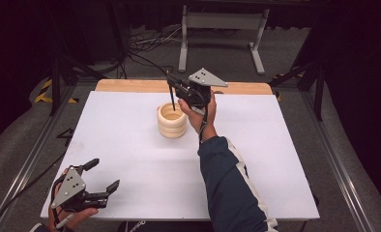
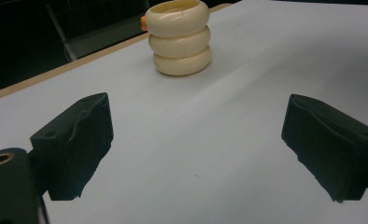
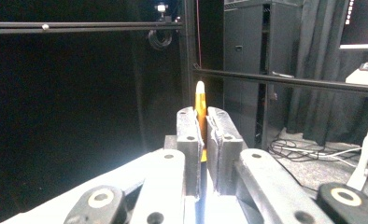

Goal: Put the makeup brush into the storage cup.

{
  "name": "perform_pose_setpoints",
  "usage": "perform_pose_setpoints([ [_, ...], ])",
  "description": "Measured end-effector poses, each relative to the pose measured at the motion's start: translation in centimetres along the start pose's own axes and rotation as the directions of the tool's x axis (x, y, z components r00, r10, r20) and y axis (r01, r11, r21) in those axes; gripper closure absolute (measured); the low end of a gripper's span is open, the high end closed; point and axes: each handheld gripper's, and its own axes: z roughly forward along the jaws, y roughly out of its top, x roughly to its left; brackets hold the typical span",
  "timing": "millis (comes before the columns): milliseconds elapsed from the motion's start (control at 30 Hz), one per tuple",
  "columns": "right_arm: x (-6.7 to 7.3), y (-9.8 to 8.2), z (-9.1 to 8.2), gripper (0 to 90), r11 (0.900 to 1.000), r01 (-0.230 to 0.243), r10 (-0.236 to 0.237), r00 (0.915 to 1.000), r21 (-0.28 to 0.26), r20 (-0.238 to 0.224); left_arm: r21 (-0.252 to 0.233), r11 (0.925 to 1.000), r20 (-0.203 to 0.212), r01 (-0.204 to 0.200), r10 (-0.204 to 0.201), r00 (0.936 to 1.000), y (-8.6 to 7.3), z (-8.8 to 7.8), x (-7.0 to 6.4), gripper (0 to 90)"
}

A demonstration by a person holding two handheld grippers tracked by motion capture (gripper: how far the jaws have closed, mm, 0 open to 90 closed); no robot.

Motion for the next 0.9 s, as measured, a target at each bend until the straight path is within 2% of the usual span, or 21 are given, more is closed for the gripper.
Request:
perform_pose_setpoints([
  [267, -0.8, -1.3, 0.8, 84.4, 0.999, -0.031, 0.030, 0.9994, 0.018, 0.015, 0.000, 1.0000, -0.001, -0.002, 0.002, 1.0000, -0.1, -0.1, 0.0, 9.7],
  [633, -1.0, -2.8, 1.7, 84.4, 0.999, -0.034, 0.033, 0.9993, 0.041, 0.014, 0.008, 1.0000, -0.005, 0.005, -0.005, 1.0000, -0.3, -0.6, 0.0, 9.7],
  [767, -1.2, -3.2, 1.7, 84.4, 0.998, -0.057, 0.056, 0.9982, 0.041, 0.022, 0.007, 1.0000, -0.003, 0.007, -0.007, 1.0000, -0.3, -0.6, 0.0, 9.7],
  [900, -1.3, -3.6, 1.8, 84.4, 0.997, -0.055, 0.054, 0.9982, 0.049, 0.025, 0.010, 0.9999, 0.000, 0.005, -0.005, 1.0000, -0.4, -0.6, -0.1, 9.7],
])
